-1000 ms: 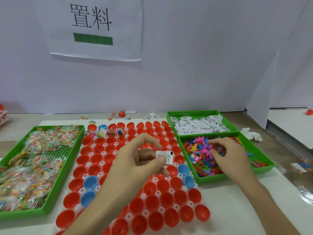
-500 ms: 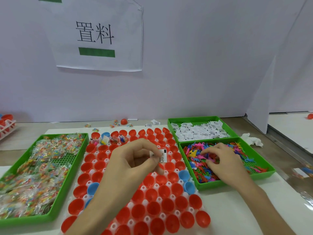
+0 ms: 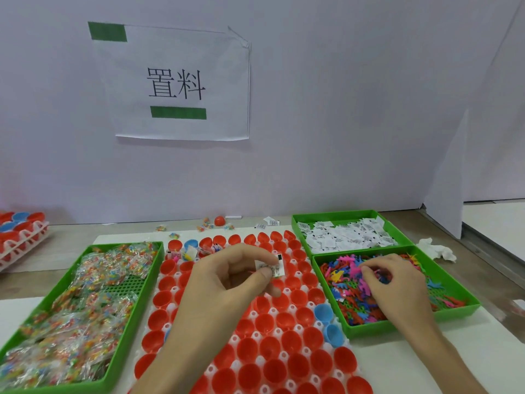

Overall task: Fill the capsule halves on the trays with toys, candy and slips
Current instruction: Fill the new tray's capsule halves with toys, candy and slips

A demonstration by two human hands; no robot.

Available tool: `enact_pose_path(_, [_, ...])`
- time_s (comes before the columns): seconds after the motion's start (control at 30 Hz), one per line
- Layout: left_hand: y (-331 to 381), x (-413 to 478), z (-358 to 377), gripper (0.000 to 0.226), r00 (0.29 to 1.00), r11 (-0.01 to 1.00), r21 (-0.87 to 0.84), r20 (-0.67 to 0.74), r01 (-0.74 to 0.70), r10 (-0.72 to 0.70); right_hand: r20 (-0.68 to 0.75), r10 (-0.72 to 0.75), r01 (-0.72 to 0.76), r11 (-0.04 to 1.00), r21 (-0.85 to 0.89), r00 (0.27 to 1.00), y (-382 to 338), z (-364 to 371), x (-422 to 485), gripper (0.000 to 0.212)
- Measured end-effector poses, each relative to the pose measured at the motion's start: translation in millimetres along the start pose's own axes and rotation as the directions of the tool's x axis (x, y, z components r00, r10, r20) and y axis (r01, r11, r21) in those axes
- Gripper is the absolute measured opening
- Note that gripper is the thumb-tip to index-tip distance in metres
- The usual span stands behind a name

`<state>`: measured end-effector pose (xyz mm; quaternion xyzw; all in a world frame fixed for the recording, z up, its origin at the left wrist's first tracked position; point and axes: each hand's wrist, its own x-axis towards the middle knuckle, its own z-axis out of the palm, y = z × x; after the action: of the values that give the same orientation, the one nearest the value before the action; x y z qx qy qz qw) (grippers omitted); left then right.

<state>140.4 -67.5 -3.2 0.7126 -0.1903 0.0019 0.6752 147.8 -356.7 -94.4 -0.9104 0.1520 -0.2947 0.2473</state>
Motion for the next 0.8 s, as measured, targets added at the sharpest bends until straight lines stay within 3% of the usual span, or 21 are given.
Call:
enact_pose_path(0.13, [6, 8, -4, 0.018, 0.999, 0.999, -0.018, -0.015, -0.03, 0.03, -0.08, 0.053, -0.04, 0.987, 0.156, 0.995, 1, -2, 1, 0.031])
enact_pose_path(0.3, [16, 8, -9, 0.019, 0.995, 0.996, -0.04, -0.066, -0.075, 0.072, -0.197, 0.078, -0.021, 0.961, 0.276, 0.977, -3, -7, 1, 0.031])
enact_pose_path(0.43, [34, 9, -11, 0.018, 0.98, 0.983, -0.045, -0.092, -0.179, 0.175, -0.204, 0.072, 0.02, 0.909, 0.416, 0.976, -8, -5, -1, 0.028])
enact_pose_path(0.63, [66, 13, -7, 0.016, 0.955, 0.948, -0.135, -0.116, -0.288, 0.273, -0.126, 0.068, 0.041, 0.709, 0.704, 0.99, -50, -15, -3, 0.023])
enact_pose_path(0.73, [79, 20, -1, 0.014, 0.935, 0.92, -0.189, -0.167, -0.342, 0.313, -0.077, -0.054, 0.094, 0.614, 0.784, 0.996, -98, -30, -1, 0.026])
enact_pose_path(0.8, [83, 24, 6, 0.014, 0.917, 0.91, -0.169, -0.202, -0.379, 0.344, -0.085, -0.146, 0.147, 0.493, 0.857, 0.986, -134, -51, 3, 0.03])
